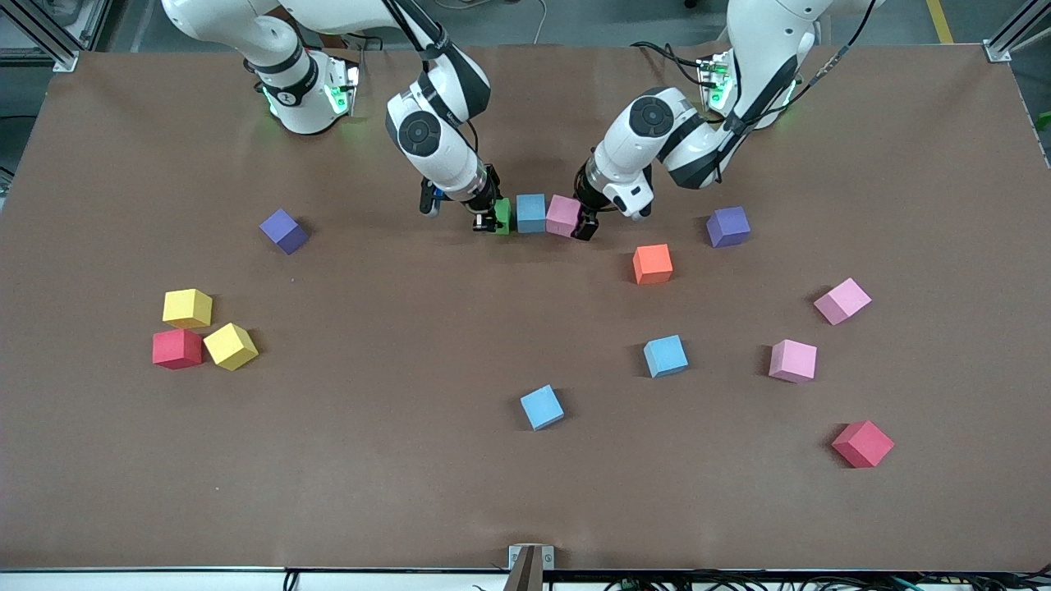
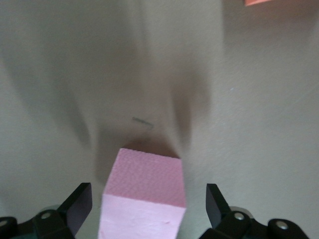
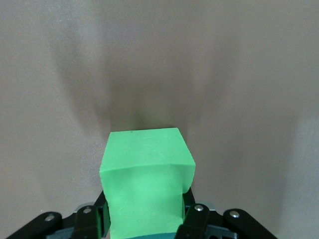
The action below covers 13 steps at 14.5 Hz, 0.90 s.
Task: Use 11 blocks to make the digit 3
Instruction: 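Lower the green block beside the blue block with the right gripper, then open both grippers and lift away from the block row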
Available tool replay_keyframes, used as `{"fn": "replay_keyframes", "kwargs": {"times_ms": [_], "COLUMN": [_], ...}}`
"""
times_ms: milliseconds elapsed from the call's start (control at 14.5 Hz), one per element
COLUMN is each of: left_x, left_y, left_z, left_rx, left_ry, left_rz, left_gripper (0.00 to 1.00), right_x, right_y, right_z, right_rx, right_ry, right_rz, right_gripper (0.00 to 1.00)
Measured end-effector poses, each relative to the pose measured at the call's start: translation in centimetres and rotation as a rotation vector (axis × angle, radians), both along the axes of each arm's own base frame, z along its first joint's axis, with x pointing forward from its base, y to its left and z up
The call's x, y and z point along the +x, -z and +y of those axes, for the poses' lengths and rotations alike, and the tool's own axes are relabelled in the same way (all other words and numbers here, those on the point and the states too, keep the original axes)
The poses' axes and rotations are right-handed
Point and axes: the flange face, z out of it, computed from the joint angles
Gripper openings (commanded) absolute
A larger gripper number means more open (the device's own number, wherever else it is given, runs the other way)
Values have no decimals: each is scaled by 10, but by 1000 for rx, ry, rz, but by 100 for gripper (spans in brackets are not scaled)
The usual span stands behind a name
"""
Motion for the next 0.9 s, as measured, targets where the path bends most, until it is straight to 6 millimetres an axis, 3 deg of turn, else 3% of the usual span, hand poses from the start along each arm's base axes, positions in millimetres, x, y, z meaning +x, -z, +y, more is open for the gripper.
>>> {"fn": "replay_keyframes", "kwargs": {"times_ms": [897], "left_x": [-18], "left_y": [3], "left_z": [-10], "left_rx": [28], "left_ry": [37], "left_rz": [24], "left_gripper": [100], "right_x": [-12], "right_y": [1], "right_z": [10], "right_rx": [6], "right_ry": [-64], "right_rz": [-7], "right_gripper": [0]}}
